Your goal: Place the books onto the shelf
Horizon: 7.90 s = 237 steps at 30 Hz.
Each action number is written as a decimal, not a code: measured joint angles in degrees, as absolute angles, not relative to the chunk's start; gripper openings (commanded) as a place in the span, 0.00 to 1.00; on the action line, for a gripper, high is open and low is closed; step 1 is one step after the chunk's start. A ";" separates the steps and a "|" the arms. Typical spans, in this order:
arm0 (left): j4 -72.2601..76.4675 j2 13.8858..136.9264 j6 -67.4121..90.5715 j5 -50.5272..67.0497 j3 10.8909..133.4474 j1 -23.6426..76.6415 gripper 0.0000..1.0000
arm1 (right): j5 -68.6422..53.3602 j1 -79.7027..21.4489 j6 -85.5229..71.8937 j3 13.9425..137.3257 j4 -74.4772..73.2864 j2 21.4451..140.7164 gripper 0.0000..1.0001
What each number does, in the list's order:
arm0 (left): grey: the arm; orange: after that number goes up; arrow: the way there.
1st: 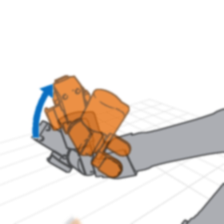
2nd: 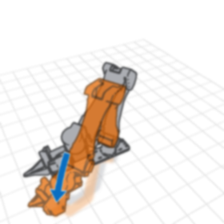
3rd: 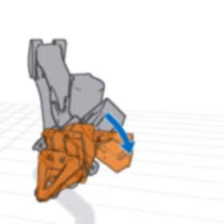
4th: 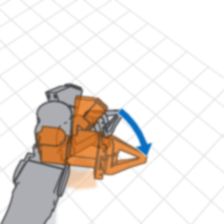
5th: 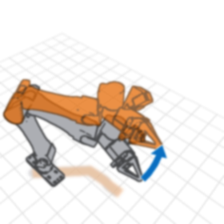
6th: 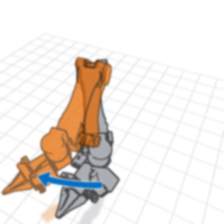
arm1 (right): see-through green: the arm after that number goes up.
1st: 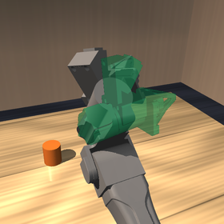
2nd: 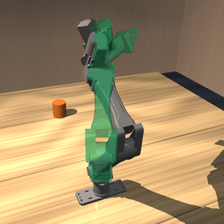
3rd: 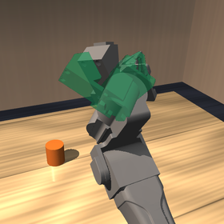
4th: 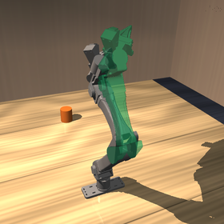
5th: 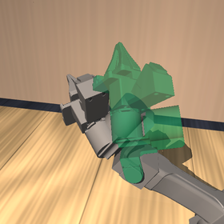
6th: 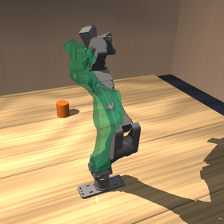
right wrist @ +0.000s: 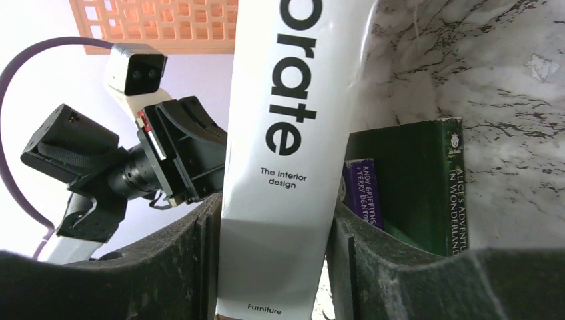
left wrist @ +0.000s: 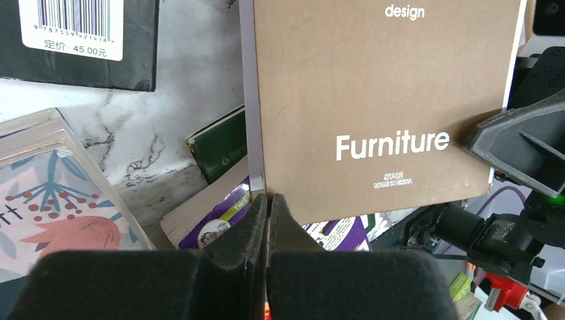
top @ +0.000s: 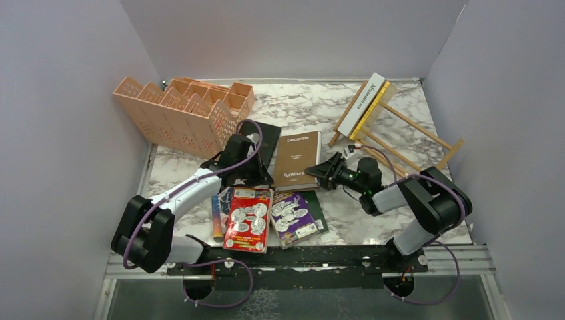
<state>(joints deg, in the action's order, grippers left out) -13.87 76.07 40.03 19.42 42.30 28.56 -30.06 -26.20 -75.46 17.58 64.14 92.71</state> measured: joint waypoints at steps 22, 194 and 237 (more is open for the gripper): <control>-15.49 72.95 36.36 19.66 43.94 28.58 0.80 | -28.64 -26.59 -66.30 21.50 41.78 79.22 0.34; -25.69 50.52 23.33 -2.31 44.25 28.58 0.88 | -20.97 -44.47 -32.05 65.89 0.62 103.28 0.75; -29.34 46.39 30.00 -4.10 44.27 28.58 0.88 | 3.84 -47.68 -30.13 66.83 13.80 97.01 0.01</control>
